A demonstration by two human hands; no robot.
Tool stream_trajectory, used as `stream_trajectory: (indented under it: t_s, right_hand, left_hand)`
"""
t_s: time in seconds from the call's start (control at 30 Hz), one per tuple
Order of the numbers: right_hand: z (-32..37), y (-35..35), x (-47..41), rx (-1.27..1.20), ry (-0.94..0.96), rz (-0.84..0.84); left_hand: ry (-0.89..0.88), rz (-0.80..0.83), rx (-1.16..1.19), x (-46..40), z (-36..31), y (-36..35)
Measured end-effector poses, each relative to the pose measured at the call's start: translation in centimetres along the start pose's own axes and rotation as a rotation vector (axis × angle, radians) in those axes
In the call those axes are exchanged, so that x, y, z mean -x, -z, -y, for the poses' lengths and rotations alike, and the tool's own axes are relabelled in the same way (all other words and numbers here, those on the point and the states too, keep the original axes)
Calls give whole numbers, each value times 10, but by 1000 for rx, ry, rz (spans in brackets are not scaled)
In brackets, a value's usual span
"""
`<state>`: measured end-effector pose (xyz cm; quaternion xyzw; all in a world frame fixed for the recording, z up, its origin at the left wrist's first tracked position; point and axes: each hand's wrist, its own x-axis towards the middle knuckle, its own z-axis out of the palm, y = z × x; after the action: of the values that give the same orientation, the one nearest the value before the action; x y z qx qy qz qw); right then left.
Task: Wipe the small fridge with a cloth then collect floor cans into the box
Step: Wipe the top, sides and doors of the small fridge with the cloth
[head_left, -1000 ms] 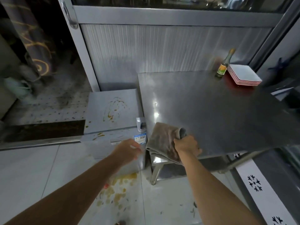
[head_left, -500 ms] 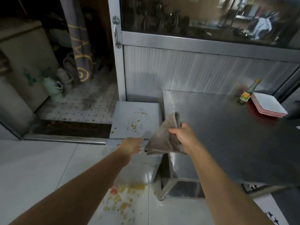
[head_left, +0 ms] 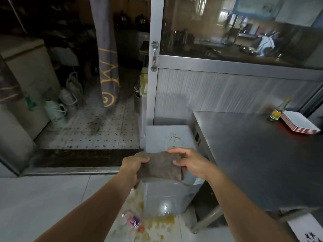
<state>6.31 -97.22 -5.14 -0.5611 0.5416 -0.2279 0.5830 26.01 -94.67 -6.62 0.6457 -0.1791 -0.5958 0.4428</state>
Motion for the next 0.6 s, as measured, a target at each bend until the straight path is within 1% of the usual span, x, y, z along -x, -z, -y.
stream_trajectory:
  t_s: [0.03, 0.07, 0.1, 0.13, 0.2, 0.23, 0.3, 0.37, 0.47, 0.53, 0.6]
  right_hand:
    - [3, -16, -4, 40, -8, 5]
    - [5, -31, -10, 117, -11, -30]
    - [9, -46, -15, 226, -13, -90]
    - [11, -59, -20, 343, -6, -150]
    - [17, -80, -27, 535, 27, -232]
    - [19, -88, -31, 578, 42, -240]
    - [21, -97, -40, 570, 63, -214]
    - [23, -99, -46, 500, 52, -220]
    - [25, -90, -57, 388, -20, -258]
    - [23, -78, -67, 287, -47, -255]
    - [18, -65, -84, 249, -62, -270]
  left_hand:
    - [-68, 31, -66, -9, -6, 16]
    - [-137, 79, -159, -16, -14, 31]
    - [-205, 129, -309, -21, -22, 44]
    - [-280, 167, -507, -26, -28, 55]
    - [-428, 171, -875, -37, -40, 72]
    - [-479, 157, -979, -43, -44, 77]
    - [-539, 146, -1050, -55, -49, 80]
    - [-579, 169, -1049, -67, -52, 74]
    - [-594, 203, -1069, -86, -56, 58]
    - [-590, 222, -1039, -101, -60, 47]
    - [-569, 251, -1032, -117, -64, 38]
